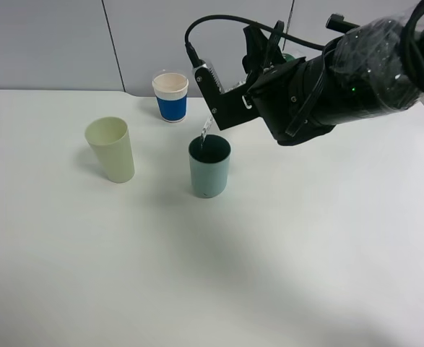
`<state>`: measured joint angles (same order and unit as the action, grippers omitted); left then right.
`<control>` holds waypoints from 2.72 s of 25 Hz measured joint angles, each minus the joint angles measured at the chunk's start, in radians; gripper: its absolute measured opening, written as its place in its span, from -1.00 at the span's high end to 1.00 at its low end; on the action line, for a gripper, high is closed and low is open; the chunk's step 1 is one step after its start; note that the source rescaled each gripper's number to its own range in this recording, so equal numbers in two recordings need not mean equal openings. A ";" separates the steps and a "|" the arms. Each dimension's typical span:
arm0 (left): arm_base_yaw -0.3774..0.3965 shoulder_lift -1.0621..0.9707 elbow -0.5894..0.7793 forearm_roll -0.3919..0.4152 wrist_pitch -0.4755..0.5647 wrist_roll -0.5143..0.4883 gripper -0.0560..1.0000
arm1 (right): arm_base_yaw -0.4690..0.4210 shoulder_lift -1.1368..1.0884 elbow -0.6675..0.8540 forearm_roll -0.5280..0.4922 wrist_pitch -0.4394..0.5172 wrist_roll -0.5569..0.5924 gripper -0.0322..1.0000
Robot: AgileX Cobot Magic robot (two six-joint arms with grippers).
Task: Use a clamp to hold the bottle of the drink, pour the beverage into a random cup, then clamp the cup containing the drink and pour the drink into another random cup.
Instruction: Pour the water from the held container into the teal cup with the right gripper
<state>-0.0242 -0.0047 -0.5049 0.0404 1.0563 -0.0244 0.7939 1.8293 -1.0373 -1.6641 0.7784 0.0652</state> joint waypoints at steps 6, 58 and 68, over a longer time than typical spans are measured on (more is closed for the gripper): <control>0.000 0.000 0.000 0.000 0.000 0.000 -1.00 | 0.000 0.000 0.000 -0.035 0.001 -0.013 0.91; 0.000 0.000 0.000 0.000 0.000 0.001 -1.00 | 0.000 0.000 0.000 -0.063 0.051 -0.295 0.91; 0.000 0.000 0.000 0.000 0.000 0.001 -1.00 | 0.000 0.000 0.000 -0.064 0.020 -0.328 0.91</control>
<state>-0.0242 -0.0047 -0.5049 0.0404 1.0563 -0.0234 0.7939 1.8293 -1.0373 -1.7277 0.7981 -0.2626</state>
